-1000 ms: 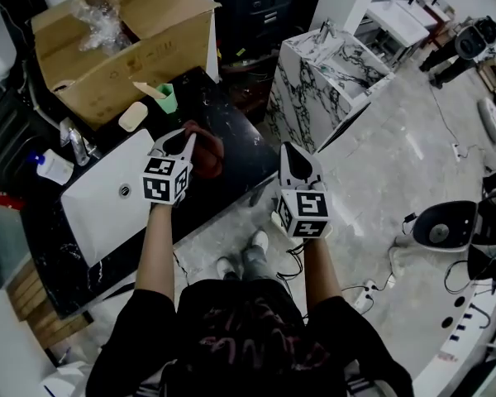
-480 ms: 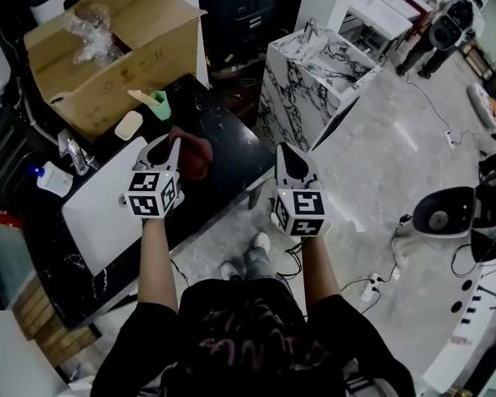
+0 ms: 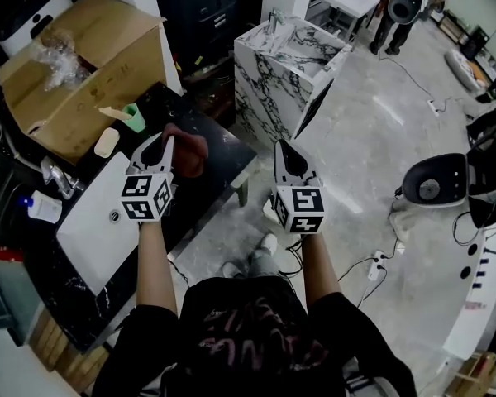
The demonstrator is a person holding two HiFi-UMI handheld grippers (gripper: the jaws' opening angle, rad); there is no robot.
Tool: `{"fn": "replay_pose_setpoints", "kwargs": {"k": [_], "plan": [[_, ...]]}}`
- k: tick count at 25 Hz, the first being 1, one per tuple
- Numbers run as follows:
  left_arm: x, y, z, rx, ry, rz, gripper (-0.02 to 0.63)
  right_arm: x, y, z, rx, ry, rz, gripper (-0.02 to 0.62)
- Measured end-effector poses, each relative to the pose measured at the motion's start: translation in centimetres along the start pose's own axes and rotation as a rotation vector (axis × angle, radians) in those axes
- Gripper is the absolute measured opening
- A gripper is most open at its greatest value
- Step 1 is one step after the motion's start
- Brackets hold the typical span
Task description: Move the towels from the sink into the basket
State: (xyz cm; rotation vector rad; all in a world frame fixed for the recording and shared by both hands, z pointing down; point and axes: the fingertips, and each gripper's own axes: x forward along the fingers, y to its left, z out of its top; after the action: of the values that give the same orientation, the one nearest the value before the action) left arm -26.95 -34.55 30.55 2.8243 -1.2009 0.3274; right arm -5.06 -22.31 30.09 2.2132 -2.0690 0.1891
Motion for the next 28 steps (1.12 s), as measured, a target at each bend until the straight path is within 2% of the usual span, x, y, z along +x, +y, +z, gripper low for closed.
{"fn": "replay_pose_setpoints", "kwargs": {"k": [8, 21, 28], "plan": [[5.4, -6.6, 0.6, 0.008, 0.005, -0.117, 0.052, -2.2, -7.5, -0.9, 0.031, 0.002, -0.109, 0.015], [15.9, -22.9, 1.3, 0.050, 0.043, -0.344, 0.052, -6.4, -23.0, -2.9, 0.110, 0.024, -0.266, 0.015], [19.9, -30.0, 1.1, 0.076, 0.075, -0.447, 0.052, -8.9, -29.8, -4.4, 0.144, 0.042, -0.353, 0.015]]}}
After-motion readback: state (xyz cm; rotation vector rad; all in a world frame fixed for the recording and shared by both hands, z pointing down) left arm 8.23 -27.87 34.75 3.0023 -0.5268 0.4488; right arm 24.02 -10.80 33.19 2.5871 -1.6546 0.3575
